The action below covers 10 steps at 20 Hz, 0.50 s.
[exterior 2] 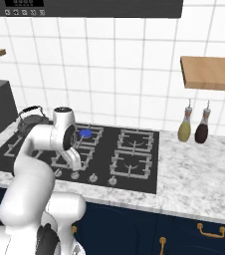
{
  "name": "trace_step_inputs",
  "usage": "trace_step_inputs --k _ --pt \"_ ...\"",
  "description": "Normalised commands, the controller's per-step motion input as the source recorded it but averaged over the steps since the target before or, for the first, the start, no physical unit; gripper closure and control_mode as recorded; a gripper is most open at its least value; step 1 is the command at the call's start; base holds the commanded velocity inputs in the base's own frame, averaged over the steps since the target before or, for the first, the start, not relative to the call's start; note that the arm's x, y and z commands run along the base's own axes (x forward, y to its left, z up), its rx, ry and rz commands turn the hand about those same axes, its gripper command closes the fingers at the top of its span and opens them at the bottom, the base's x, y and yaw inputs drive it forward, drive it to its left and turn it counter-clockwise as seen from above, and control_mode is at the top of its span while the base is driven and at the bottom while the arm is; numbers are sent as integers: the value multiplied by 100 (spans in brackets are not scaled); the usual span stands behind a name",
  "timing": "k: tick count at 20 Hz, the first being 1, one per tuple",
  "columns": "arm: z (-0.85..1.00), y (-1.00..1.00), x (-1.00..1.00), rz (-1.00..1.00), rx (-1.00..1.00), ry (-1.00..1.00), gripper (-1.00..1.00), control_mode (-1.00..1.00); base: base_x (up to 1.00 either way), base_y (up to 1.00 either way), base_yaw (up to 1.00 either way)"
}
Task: Turn off the rear center burner of the stove.
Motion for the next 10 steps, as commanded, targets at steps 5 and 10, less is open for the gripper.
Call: trace_step_inputs --k 5,10 --pt "-24 0 14 6 0 0 -100 -100 0 0 0" --pt "-24 0 37 0 0 0 -100 -100 0 0 0"
